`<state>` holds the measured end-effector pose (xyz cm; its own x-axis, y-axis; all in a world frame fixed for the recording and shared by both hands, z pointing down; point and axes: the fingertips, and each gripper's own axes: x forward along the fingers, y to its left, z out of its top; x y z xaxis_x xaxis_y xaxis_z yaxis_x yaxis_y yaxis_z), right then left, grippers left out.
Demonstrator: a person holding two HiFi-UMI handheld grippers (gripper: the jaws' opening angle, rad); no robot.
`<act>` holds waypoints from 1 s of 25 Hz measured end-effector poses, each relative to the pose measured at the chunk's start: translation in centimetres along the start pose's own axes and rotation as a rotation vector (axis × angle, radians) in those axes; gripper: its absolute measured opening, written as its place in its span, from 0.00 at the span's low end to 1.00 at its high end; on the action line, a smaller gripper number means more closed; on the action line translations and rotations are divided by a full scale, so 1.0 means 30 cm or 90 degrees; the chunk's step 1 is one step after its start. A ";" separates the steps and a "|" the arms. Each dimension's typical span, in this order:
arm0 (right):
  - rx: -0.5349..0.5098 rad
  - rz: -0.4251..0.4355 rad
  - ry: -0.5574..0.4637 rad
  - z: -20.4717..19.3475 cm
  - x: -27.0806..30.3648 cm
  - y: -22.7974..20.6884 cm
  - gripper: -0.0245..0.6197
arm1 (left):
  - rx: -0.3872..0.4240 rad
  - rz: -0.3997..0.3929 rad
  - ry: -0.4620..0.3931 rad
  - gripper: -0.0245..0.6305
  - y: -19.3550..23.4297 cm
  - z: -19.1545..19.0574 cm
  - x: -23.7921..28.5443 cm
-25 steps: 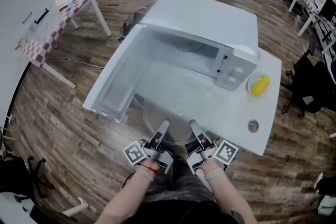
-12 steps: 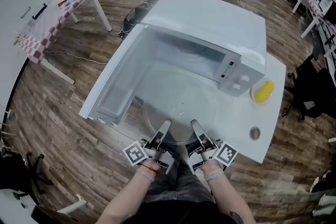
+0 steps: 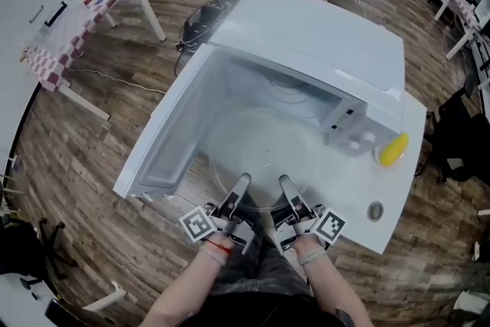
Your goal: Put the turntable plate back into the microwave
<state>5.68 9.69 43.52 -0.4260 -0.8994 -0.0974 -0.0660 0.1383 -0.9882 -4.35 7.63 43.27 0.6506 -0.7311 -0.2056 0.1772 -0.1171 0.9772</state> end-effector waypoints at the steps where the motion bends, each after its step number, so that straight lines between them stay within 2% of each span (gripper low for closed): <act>1: 0.001 0.000 0.001 0.004 0.014 -0.005 0.11 | 0.000 0.001 -0.002 0.09 0.005 0.011 0.008; 11: 0.006 -0.011 -0.001 0.066 0.112 -0.052 0.11 | -0.007 0.014 -0.005 0.09 0.046 0.082 0.103; 25: 0.010 -0.018 -0.035 0.169 0.162 -0.093 0.11 | -0.009 0.024 0.024 0.09 0.093 0.100 0.230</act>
<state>8.37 2.84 45.21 -0.3740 -0.9244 -0.0753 -0.0628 0.1063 -0.9923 -1.58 0.25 44.75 0.6843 -0.7089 -0.1711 0.1627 -0.0803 0.9834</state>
